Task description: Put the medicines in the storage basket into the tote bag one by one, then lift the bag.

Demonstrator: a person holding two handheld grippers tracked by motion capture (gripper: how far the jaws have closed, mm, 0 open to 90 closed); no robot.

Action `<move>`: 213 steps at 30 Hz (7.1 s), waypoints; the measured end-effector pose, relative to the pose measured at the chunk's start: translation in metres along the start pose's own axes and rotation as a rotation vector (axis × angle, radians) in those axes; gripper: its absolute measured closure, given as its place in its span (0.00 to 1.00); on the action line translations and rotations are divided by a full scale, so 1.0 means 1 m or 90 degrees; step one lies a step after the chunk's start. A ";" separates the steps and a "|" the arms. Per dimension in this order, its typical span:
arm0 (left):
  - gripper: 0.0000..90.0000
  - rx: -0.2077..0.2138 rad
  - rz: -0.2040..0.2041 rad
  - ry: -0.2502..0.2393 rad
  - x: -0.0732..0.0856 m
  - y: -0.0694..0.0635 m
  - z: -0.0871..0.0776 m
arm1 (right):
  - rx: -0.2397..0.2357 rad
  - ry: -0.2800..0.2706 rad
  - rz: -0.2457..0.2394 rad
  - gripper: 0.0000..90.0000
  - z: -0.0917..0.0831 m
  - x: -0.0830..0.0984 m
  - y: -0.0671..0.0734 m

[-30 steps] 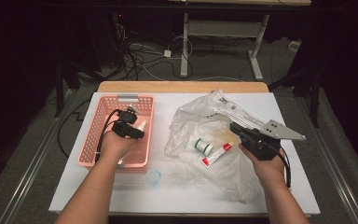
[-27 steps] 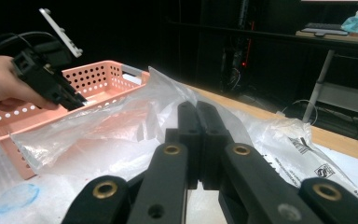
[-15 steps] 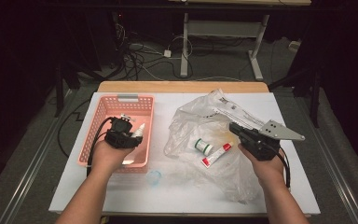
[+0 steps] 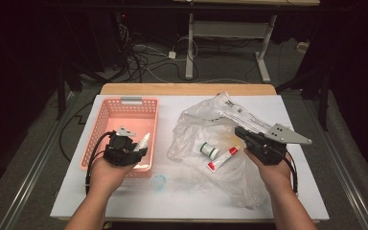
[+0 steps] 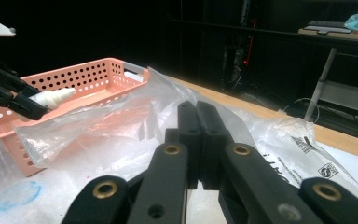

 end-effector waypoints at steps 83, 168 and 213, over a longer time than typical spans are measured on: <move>0.62 0.185 0.195 -0.058 -0.049 -0.214 0.140 | -0.004 0.005 -0.003 1.00 0.003 0.004 0.001; 0.99 0.144 0.191 -0.185 -0.012 -0.173 0.060 | 0.009 -0.011 -0.005 1.00 -0.005 -0.003 0.000; 0.98 0.035 0.214 -0.453 -0.224 -0.151 -0.051 | 0.154 -0.172 -0.010 1.00 -0.022 -0.151 -0.073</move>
Point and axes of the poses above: each handheld gripper's, and its own axes: z roughly forward along the jaws, x roughly out of its underside, y roughly to its left, the point moved 8 cm from there along z, roughly forward along the jaws, and after that the axes turned 2 degrees about -x, right-handed, at the moved point
